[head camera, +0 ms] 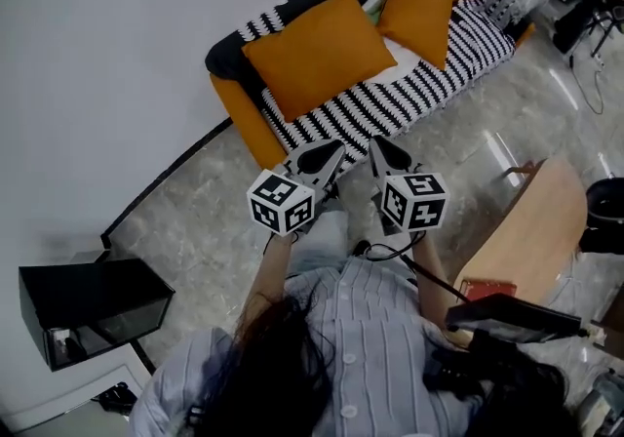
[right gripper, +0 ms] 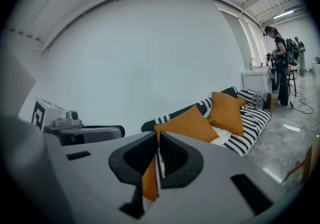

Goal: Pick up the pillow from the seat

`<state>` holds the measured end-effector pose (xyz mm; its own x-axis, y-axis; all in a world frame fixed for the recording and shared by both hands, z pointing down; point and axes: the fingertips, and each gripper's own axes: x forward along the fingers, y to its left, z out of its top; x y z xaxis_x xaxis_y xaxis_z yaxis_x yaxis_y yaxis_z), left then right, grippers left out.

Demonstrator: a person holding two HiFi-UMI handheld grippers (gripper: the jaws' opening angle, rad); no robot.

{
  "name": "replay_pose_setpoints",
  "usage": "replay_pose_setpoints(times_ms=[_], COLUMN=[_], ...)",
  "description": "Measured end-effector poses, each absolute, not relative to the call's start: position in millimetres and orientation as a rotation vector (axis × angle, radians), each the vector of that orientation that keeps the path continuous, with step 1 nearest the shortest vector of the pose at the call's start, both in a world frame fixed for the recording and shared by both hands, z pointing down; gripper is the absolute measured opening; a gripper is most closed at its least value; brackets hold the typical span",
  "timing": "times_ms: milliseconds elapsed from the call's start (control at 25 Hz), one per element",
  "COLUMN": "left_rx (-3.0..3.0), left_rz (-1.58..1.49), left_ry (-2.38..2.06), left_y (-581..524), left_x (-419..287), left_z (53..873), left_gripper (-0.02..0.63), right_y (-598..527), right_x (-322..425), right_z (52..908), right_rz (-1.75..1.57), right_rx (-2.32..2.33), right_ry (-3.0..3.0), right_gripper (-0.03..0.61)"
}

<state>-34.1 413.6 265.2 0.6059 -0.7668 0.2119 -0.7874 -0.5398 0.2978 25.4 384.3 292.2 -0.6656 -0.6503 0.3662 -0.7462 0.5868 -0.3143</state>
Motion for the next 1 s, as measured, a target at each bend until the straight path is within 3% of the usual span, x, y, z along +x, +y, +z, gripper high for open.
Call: replay_pose_setpoints(times_ms=[520, 1000], left_rx=[2.495, 2.527], left_rz=[0.036, 0.038], left_ry=[-1.213, -1.038], left_y=[268.3, 196.1], left_x=[-112.5, -132.8], left_z=[256.4, 280.7], left_gripper=[0.008, 0.008], right_y=[254.7, 192.8], right_x=[-41.3, -75.0], right_z=[290.9, 312.7], right_rz=[0.732, 0.75], right_rx=[1.203, 1.298], right_ry=[-2.561, -2.456], right_gripper=[0.032, 0.032])
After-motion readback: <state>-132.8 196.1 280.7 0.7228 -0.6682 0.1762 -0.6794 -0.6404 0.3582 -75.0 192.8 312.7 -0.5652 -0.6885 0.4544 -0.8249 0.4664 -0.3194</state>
